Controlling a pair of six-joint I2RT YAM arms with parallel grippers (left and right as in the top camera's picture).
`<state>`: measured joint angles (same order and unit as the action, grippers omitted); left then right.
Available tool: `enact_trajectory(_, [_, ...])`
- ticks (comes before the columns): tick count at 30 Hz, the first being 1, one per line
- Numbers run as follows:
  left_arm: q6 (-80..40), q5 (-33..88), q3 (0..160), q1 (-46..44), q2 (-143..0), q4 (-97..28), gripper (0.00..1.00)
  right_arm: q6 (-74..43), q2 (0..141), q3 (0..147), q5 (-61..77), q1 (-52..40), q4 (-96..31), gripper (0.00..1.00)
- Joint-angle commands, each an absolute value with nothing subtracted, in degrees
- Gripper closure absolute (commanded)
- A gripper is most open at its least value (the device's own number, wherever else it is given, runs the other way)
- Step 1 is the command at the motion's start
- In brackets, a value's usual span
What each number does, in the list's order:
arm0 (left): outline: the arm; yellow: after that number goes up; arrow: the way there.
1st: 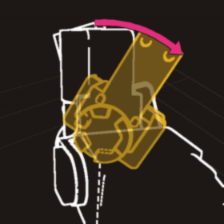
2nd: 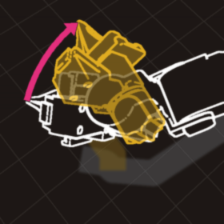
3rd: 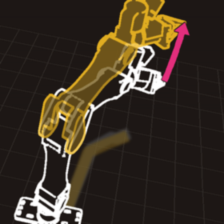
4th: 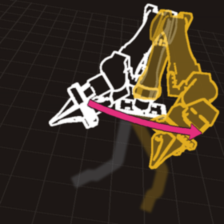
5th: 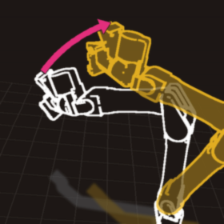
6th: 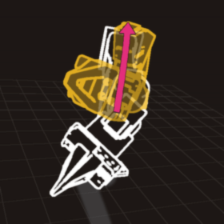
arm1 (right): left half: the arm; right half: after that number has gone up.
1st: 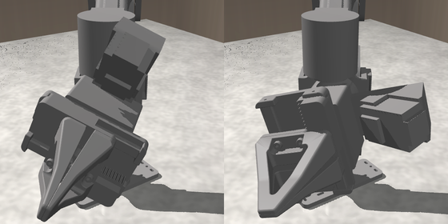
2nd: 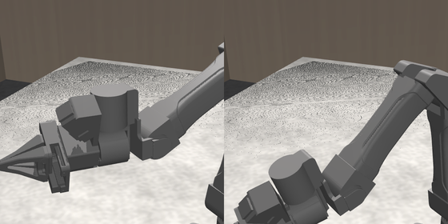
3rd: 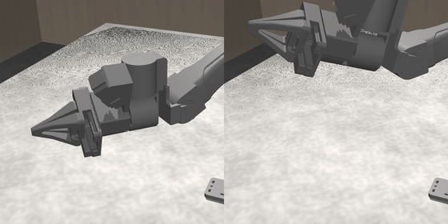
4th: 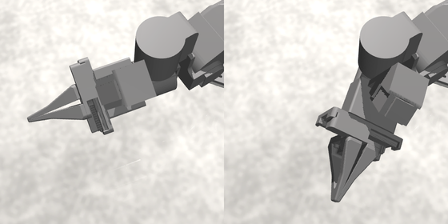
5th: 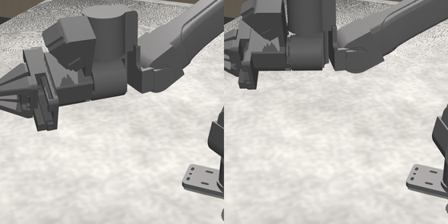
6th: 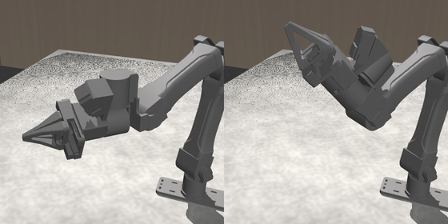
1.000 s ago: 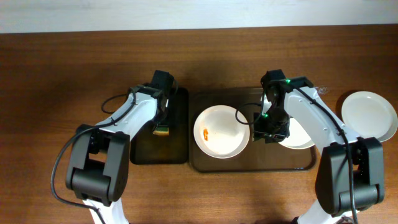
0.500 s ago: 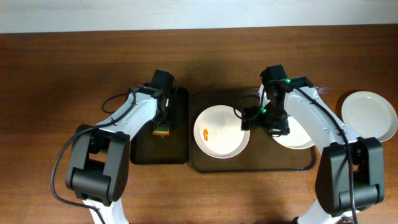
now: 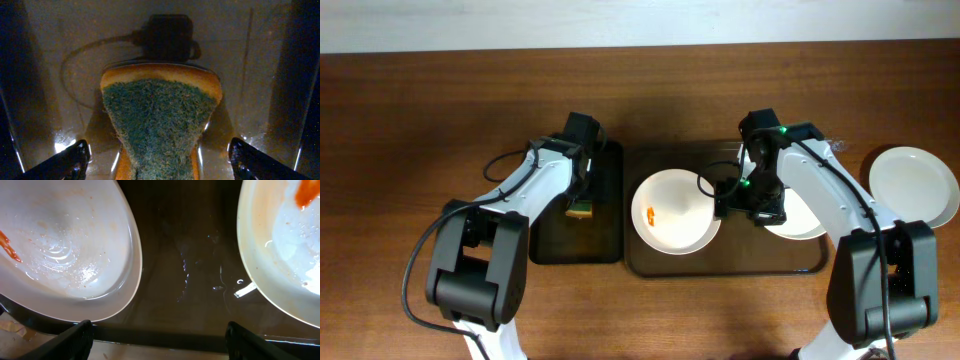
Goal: Clean dirty plates on tray and stack at the side
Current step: 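Grip the rim of the next sauce-stained plate with the right gripper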
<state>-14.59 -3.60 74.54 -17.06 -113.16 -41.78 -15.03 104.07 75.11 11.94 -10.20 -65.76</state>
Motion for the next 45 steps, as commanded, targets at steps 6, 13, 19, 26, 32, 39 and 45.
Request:
enact_trajectory(6, [-14.52, -3.22, 74.52, -16.71, -113.78, -41.47, 0.11, -15.2, 102.59, 76.18, 10.5, -10.15, -64.29, 0.15])
enact_trajectory(13, [-14.52, -3.22, 74.52, -16.71, -113.78, -41.45, 0.1, -15.22, 102.59, 76.18, 10.5, -10.15, -64.29, 0.1])
enact_trajectory(19, [-14.52, -3.22, 74.52, -16.71, -113.78, -41.45, 0.1, -15.2, 102.59, 76.18, 10.5, -10.15, -64.66, 0.1])
enact_trajectory(26, [-14.52, -3.22, 74.52, -16.71, -113.78, -41.45, 0.1, -15.22, 102.59, 74.06, 10.5, -10.28, -64.75, 0.15])
enact_trajectory(32, [-14.5, -3.22, 74.52, -16.71, -113.78, -41.5, 0.13, -15.27, 102.59, 70.0, 10.2, -13.21, -60.31, 0.25])
enact_trajectory(39, [-14.52, -3.22, 74.52, -16.71, -113.78, -41.63, 0.13, -15.42, 102.59, 67.33, 9.61, -14.35, -52.82, 0.26])
enact_trajectory(45, [-14.52, -3.22, 74.52, -16.71, -113.78, -41.6, 0.13, -15.42, 102.59, 67.29, 6.57, -14.35, -51.96, 0.33])
